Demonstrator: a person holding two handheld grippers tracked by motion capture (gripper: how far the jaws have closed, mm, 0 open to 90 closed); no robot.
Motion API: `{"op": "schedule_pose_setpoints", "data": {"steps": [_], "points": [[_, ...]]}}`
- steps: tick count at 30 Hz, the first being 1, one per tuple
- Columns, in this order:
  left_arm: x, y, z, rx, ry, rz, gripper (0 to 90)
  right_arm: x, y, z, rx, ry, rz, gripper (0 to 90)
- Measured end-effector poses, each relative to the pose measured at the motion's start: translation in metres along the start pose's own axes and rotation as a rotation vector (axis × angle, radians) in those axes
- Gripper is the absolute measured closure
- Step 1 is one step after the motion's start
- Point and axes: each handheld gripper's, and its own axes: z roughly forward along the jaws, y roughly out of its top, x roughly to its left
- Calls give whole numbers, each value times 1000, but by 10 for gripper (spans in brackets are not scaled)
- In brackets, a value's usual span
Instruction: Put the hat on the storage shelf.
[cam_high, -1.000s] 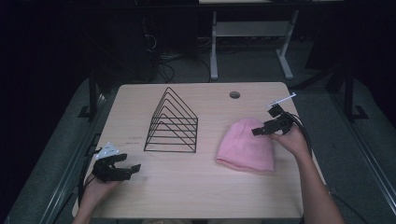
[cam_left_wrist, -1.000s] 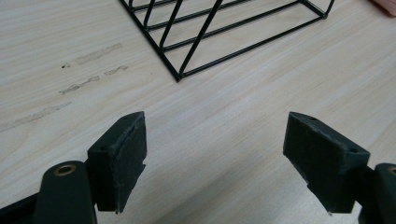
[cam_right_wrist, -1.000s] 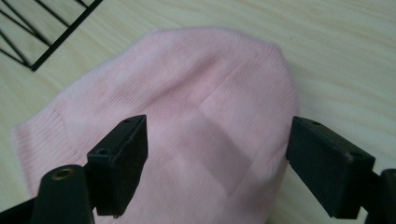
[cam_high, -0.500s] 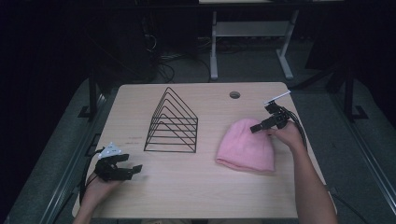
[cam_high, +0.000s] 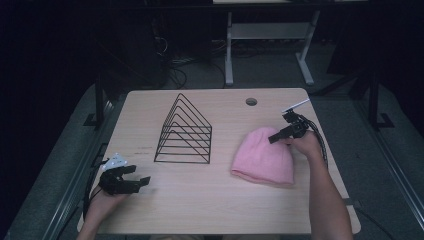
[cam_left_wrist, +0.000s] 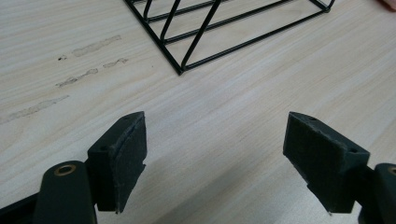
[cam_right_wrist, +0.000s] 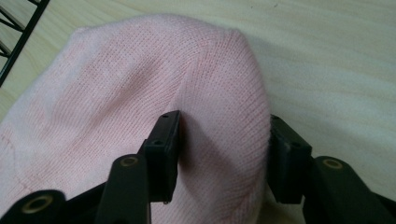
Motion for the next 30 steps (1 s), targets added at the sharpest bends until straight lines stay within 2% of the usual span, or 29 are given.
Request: {"op": "schedule_pose_setpoints", "data": {"steps": [5, 10, 14, 17, 24, 30], "points": [[0, 0, 0, 1, -1, -9, 218, 0, -1, 0, 4, -1, -3, 545], [0, 0, 1, 4, 2, -2, 218, -2, -4, 0, 0, 19, 35, 633], [-1, 0, 3, 4, 1, -5, 218, -7, -10, 1, -16, 91, 89, 681], [-2, 0, 3, 18, -4, 10, 218, -9, -13, 0, -22, 112, 117, 708], [-6, 0, 4, 31, -6, 24, 219, -4, -14, -4, -38, 158, 115, 744], [-7, -1, 3, 25, -8, 6, 219, 8, -10, -18, -83, 187, 56, 756]]}}
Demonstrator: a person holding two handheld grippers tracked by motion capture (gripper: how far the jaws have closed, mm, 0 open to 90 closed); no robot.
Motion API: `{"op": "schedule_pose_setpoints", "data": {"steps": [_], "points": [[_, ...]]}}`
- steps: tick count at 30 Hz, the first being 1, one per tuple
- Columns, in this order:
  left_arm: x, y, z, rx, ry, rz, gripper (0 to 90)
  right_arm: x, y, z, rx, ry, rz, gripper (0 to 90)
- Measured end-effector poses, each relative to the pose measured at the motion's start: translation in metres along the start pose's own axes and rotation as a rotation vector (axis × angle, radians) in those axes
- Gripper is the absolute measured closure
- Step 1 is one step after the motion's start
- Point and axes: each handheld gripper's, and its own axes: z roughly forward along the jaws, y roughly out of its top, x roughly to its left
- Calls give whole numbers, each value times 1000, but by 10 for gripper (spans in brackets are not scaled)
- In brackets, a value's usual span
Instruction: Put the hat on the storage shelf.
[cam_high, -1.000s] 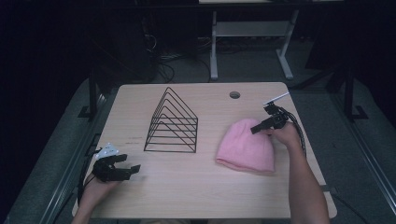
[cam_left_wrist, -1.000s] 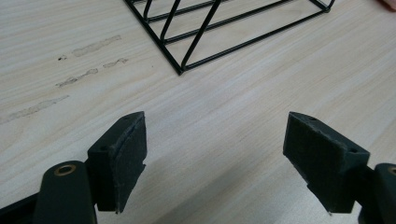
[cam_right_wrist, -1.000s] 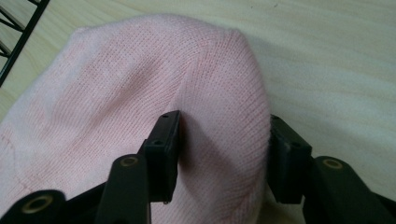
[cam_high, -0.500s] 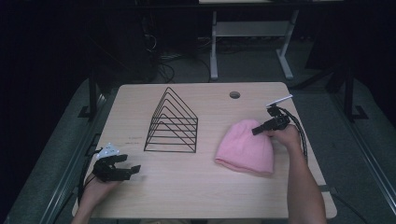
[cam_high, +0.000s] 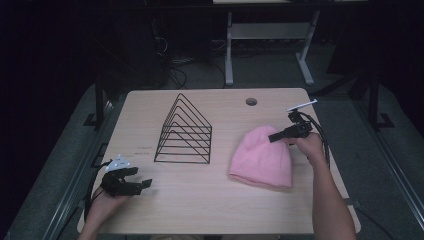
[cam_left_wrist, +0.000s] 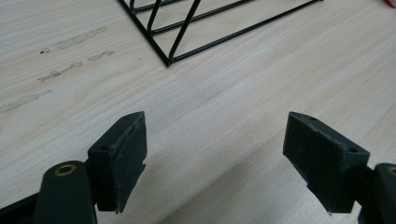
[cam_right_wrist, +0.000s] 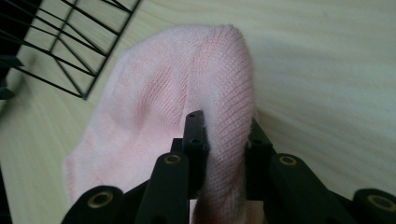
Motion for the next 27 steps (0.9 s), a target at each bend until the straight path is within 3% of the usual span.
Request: {"op": "schedule_pose_setpoints", "data": {"steps": [4, 7, 16, 24, 27], "points": [[2, 1, -1, 3, -5, 5, 219, 14, 5, -6, -12, 19, -55, 759], [2, 3, -2, -27, -40, -15, 219, 26, 9, -10, -20, 24, -99, 759], [4, 11, -11, -46, -58, -2, 221, 64, 22, -28, -64, 39, -243, 760], [5, 18, -17, -51, -105, -7, 230, 85, 30, -40, -84, 46, -306, 762], [6, 19, -18, -38, -114, 17, 230, 95, 35, -45, -83, 33, -334, 763]]}}
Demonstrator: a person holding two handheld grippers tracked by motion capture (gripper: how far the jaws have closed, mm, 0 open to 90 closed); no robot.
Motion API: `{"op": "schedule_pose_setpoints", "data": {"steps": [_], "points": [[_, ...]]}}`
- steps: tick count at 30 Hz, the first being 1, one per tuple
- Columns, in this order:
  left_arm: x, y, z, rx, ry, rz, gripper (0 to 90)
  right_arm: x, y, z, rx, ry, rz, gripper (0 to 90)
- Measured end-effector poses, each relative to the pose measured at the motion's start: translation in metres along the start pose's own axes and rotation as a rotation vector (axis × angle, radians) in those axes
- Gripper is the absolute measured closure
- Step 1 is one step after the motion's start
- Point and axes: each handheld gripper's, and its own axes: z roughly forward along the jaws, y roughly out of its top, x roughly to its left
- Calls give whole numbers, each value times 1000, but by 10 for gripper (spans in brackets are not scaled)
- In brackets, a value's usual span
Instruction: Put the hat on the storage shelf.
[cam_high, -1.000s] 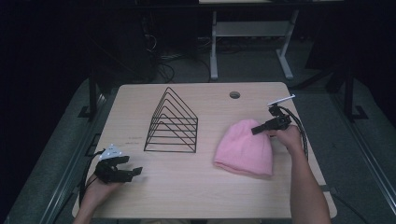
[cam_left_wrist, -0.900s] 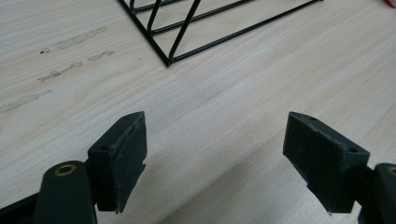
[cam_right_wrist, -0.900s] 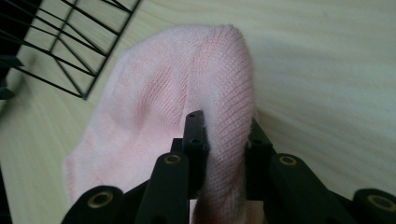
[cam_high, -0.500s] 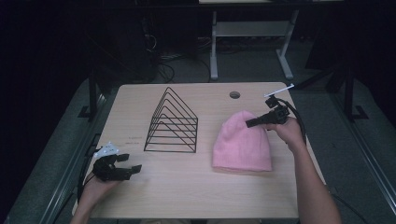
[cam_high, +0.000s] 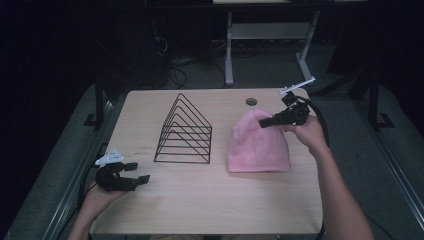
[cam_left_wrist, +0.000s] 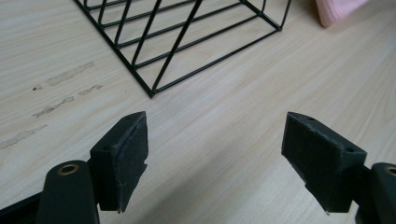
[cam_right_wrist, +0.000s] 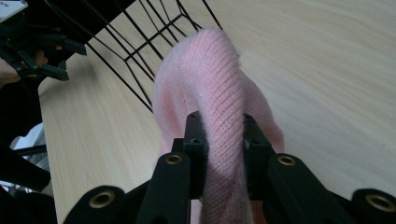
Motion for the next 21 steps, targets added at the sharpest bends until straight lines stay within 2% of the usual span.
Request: {"op": "schedule_pose_setpoints", "data": {"steps": [3, 5, 10, 12, 14, 17, 21], "points": [[3, 1, -2, 17, 3, 9, 230, 6, 7, -5, -9, -14, -20, 768], [4, 2, -4, 14, -2, 3, 230, 11, 14, -9, -24, -24, -34, 769], [8, 5, -11, 13, 4, 31, 230, 16, 21, -11, -28, -26, -44, 770], [9, 8, -13, 10, -4, 27, 230, 19, 26, -12, -25, -30, -54, 771], [9, 10, -15, 6, -22, 25, 242, 22, 31, -13, -33, -21, -62, 771], [10, 15, -17, 16, -21, 46, 243, 27, 39, -16, -45, -10, -72, 771], [11, 21, -19, 13, -43, 43, 242, 33, 48, -17, -56, -3, -90, 771]]}}
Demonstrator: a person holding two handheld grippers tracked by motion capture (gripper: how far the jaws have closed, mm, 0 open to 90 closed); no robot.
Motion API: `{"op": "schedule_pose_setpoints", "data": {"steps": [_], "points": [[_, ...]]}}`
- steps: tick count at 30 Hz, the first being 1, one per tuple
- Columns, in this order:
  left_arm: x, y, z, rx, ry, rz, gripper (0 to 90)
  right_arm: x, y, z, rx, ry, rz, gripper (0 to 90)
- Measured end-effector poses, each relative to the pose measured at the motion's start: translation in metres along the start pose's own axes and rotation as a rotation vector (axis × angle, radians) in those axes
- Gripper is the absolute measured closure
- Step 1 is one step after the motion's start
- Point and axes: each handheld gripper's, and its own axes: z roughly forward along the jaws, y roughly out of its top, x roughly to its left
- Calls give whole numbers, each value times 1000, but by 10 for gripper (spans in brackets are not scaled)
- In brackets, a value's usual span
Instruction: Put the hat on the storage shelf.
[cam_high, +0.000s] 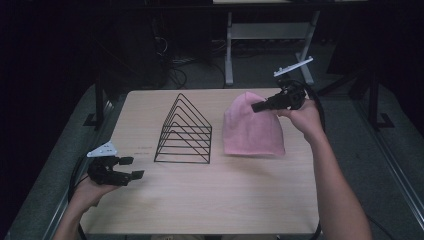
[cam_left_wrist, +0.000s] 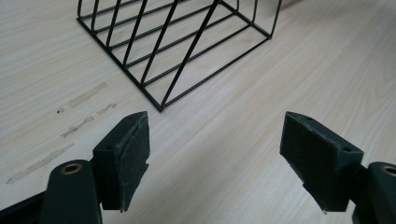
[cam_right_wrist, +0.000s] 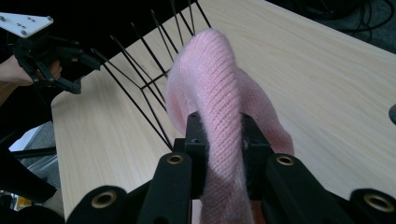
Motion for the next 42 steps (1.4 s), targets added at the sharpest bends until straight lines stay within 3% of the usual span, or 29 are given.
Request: {"op": "schedule_pose_setpoints", "data": {"steps": [13, 29, 37, 42], "points": [[2, 24, -4, -13, -62, 21, 238, 14, 19, -15, -21, -7, -36, 771], [5, 56, -18, 3, -46, 62, 228, 35, 51, -16, -41, 5, -105, 771], [4, 75, -19, -7, -82, 81, 229, 45, 64, -16, -60, 20, -132, 771], [3, 87, -20, -2, -83, 88, 229, 50, 75, -17, -50, 18, -148, 771]]}}
